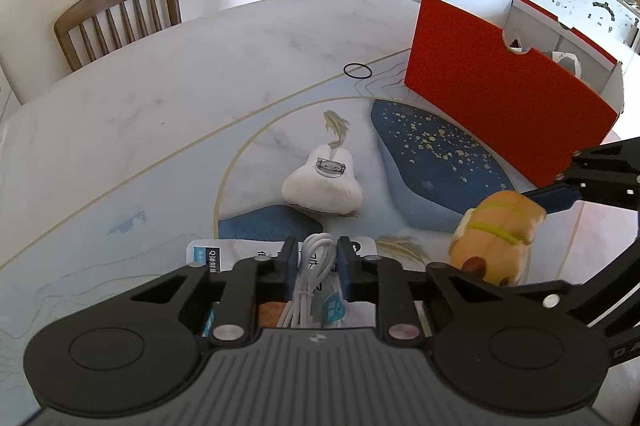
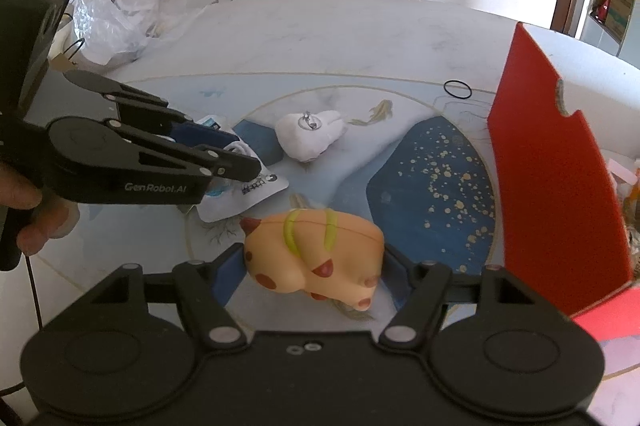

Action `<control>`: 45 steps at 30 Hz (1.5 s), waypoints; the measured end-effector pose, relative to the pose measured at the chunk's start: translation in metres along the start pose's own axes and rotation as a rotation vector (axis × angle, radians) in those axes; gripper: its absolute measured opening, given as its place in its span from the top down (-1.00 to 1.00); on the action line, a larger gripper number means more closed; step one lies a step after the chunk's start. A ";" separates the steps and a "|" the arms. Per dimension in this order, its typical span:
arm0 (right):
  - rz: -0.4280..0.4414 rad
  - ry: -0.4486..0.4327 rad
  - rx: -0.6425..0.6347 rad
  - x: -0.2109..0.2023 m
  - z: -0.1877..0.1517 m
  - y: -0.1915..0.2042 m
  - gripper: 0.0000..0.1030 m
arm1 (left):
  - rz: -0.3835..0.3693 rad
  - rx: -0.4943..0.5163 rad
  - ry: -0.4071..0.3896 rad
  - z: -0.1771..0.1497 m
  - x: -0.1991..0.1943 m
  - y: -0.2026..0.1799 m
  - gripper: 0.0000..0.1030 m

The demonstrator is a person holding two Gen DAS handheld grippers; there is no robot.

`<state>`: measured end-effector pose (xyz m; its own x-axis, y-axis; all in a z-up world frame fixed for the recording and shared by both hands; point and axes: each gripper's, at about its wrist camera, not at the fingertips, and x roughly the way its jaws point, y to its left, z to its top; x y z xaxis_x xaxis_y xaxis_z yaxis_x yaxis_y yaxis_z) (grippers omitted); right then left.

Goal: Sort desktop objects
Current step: 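Grasp the white cable with the left gripper while the right grasps the orange squishy toy, then lift and carry the white cable and orange toy over the red box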

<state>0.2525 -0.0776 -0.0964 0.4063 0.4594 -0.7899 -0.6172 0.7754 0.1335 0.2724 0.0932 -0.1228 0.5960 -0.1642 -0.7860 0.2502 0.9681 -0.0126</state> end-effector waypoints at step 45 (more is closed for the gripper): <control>0.037 -0.093 0.042 -0.136 -0.017 -0.071 -0.33 | -0.232 -0.244 -0.099 0.039 -0.083 -0.077 0.69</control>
<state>0.2293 -0.2023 -0.0082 0.4459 0.5245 -0.7253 -0.6051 0.7737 0.1874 0.2337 0.0248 -0.0326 0.6191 -0.3911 -0.6810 0.2048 0.9176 -0.3408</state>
